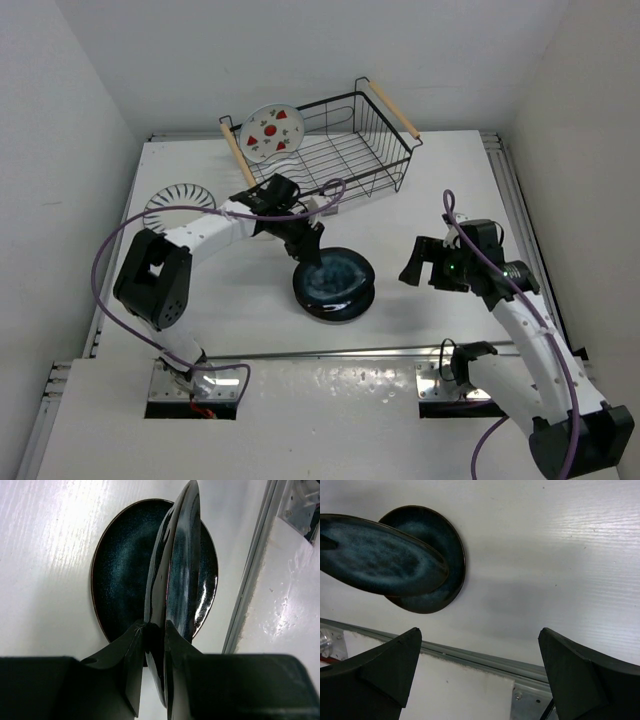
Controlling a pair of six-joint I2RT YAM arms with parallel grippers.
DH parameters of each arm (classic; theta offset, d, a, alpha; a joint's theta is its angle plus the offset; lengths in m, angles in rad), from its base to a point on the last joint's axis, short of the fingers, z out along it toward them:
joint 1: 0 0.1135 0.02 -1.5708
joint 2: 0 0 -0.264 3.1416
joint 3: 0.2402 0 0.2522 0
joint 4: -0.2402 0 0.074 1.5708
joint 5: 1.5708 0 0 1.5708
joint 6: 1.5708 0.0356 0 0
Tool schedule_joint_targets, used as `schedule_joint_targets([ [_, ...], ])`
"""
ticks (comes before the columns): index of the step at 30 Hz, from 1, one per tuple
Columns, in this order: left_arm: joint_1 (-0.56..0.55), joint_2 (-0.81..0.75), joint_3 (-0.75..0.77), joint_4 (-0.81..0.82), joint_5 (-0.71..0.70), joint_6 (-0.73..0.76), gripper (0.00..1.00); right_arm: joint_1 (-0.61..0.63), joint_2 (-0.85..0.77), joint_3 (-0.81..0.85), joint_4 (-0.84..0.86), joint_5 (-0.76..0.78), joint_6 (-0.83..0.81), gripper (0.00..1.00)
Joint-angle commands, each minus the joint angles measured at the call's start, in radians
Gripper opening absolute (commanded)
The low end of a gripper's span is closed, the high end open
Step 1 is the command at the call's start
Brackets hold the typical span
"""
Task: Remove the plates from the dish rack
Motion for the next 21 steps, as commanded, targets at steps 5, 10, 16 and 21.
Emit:
schedule_joint_targets([
  [5,-0.001,0.049,0.086,-0.003,0.176,0.097,0.06,0.000,0.024,-0.055,0.092,-0.063,0.050,0.97],
  [10,0.000,0.119,0.143,-0.099,0.213,0.163,0.09,0.022,0.046,-0.084,0.141,-0.070,0.088,0.96],
  [16,0.000,0.145,0.163,-0.096,0.150,0.179,0.38,0.077,0.095,-0.111,0.240,-0.074,0.143,0.96],
  [21,0.000,0.164,0.169,-0.087,0.097,0.173,0.41,0.129,0.171,-0.122,0.320,-0.062,0.169,0.94],
])
